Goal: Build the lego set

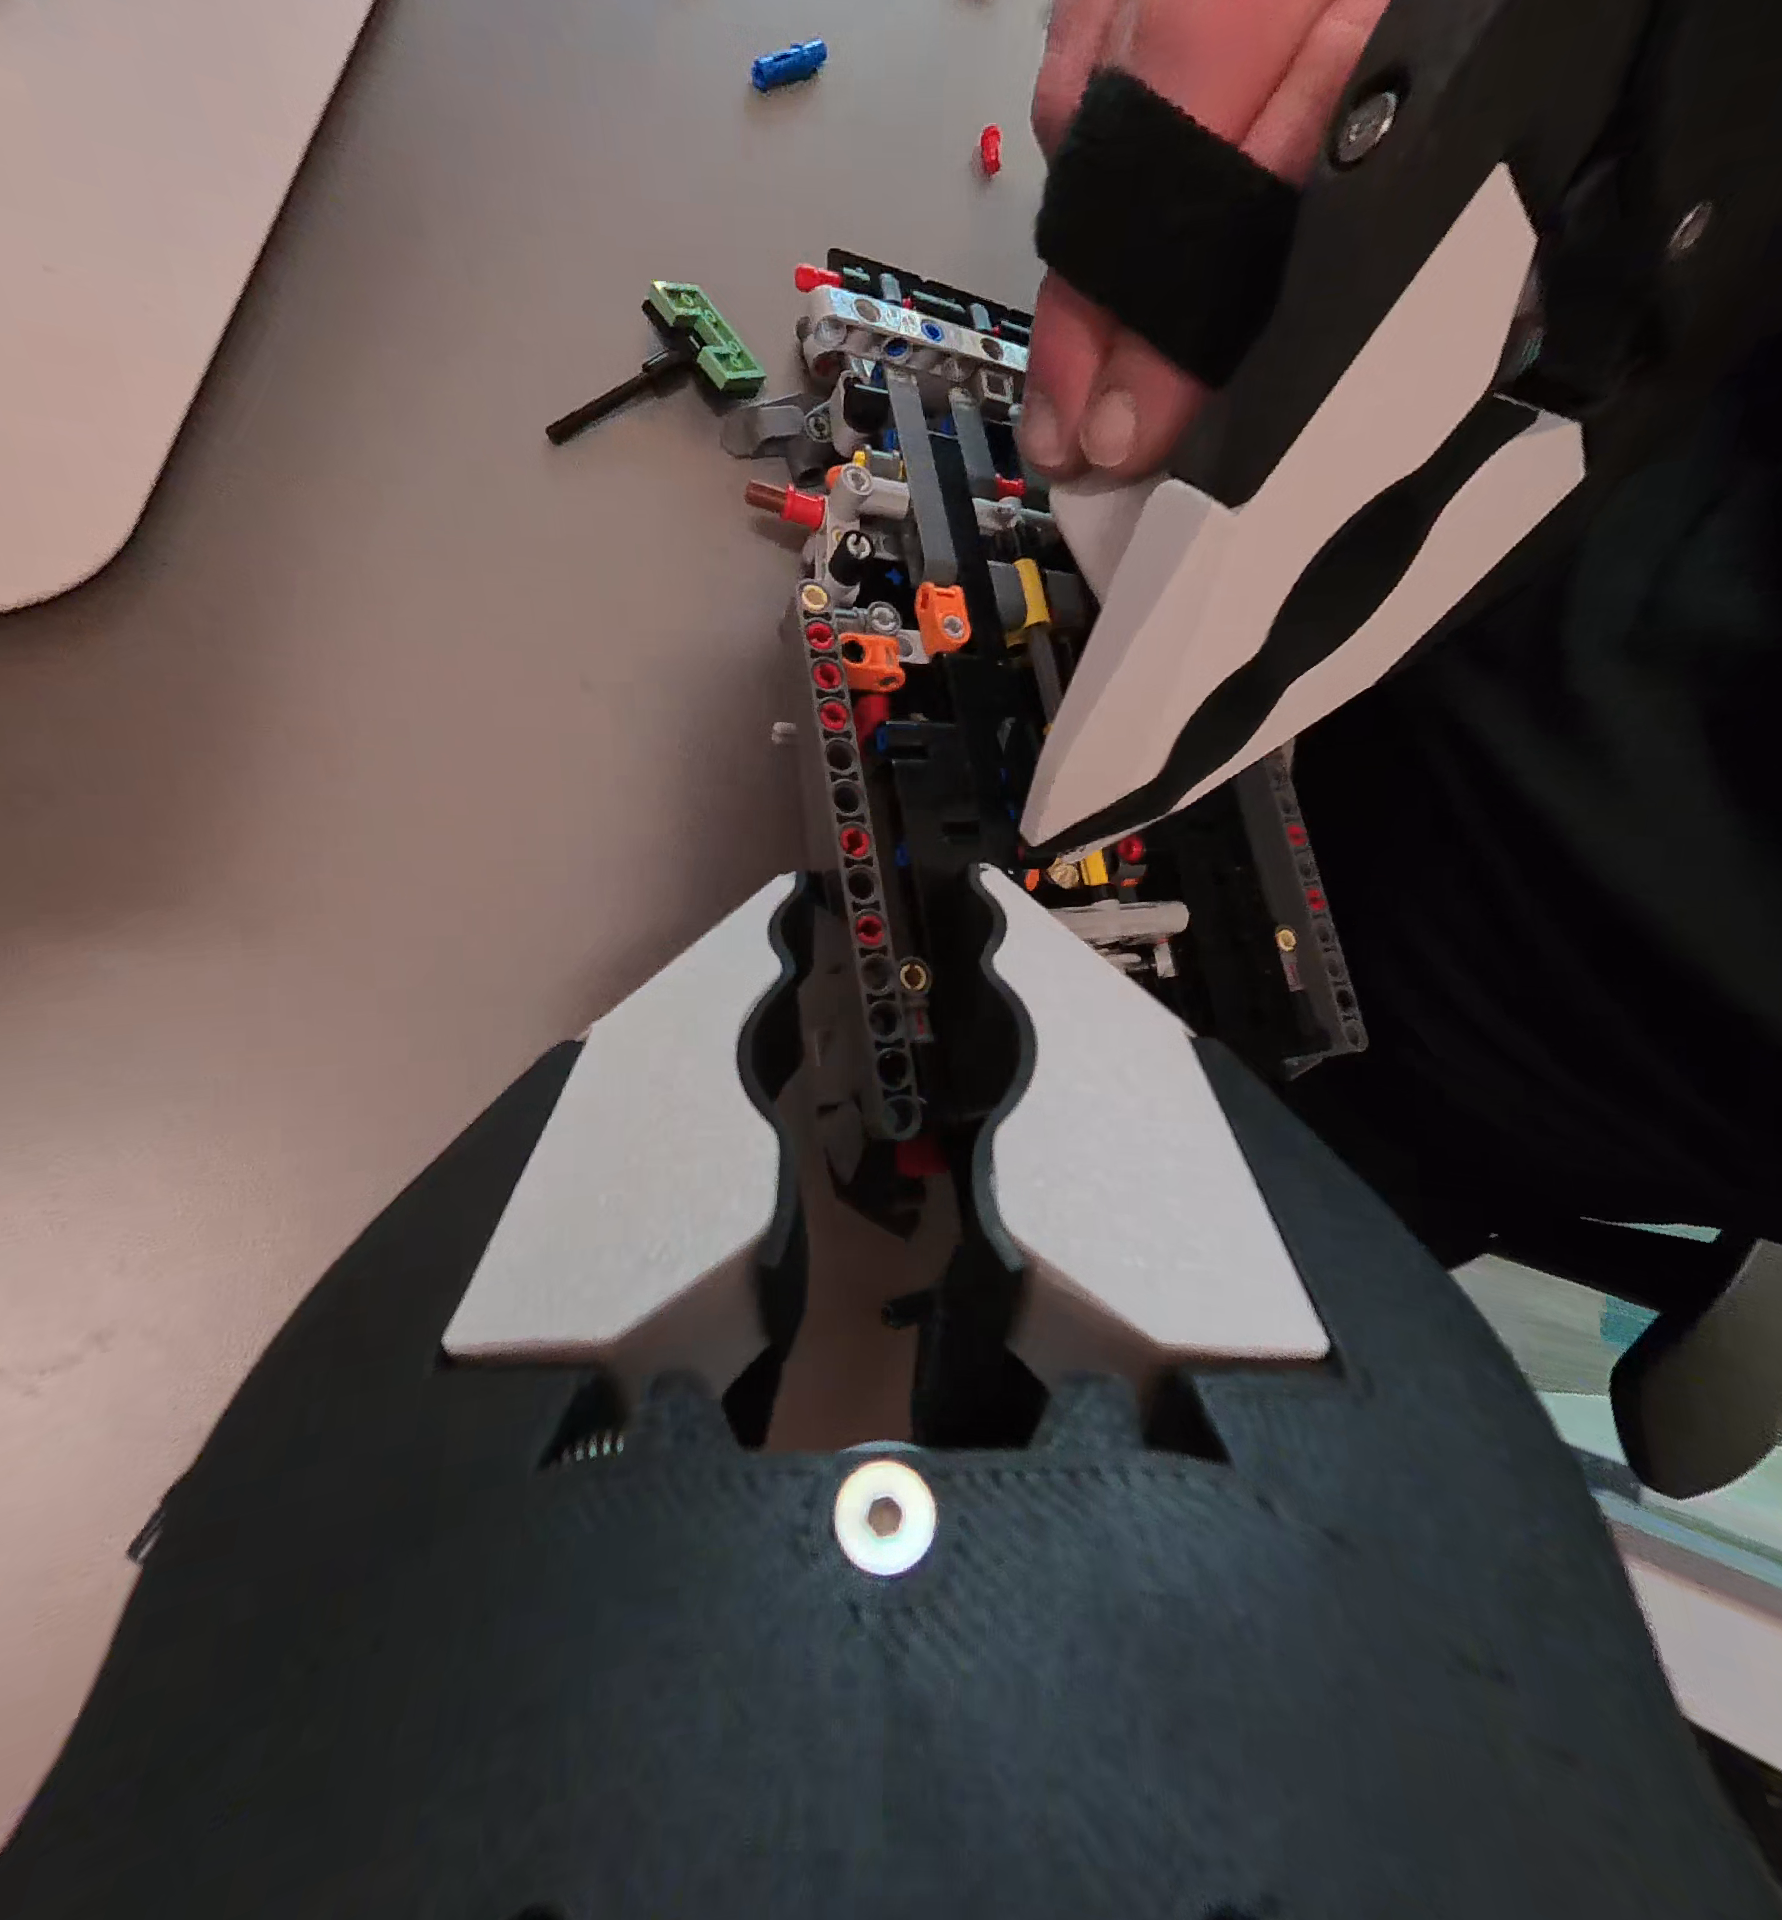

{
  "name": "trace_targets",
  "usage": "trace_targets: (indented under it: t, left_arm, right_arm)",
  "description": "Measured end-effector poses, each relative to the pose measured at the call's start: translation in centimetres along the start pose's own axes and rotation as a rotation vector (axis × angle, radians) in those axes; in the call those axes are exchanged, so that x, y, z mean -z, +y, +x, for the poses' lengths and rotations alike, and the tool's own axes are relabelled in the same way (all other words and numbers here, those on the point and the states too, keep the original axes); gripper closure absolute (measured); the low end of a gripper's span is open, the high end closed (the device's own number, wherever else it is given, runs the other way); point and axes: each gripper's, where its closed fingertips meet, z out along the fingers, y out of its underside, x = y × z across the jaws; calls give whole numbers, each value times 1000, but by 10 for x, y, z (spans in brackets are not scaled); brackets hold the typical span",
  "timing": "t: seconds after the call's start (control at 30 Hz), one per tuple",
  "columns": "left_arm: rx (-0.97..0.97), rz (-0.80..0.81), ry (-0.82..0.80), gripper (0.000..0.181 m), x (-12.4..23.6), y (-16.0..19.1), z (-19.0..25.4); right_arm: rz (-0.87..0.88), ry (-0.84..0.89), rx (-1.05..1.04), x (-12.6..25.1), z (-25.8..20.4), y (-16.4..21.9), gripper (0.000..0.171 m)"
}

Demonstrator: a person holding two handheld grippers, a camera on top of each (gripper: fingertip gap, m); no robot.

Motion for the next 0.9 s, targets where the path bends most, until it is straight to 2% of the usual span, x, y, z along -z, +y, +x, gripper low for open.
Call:
trace_targets:
  t: [0.3,0.53,0.73,0.9]
  left_arm:
    - [32,17,-20,156,0,0,0]
    - [80,46,-54,156,-4,-1,5]
    - [91,64,-1,156,-7,-2,7]
    - [98,65,29,156,-8,-2,7]
  right_arm:
    - [25,41,20,1,-3,0,171]
    - [-33,-84,-10,10,-6,8,171]
    - [-39,-290,-48,11,-13,6,171]
    - [-106,-319,-19,9,-16,7,171]
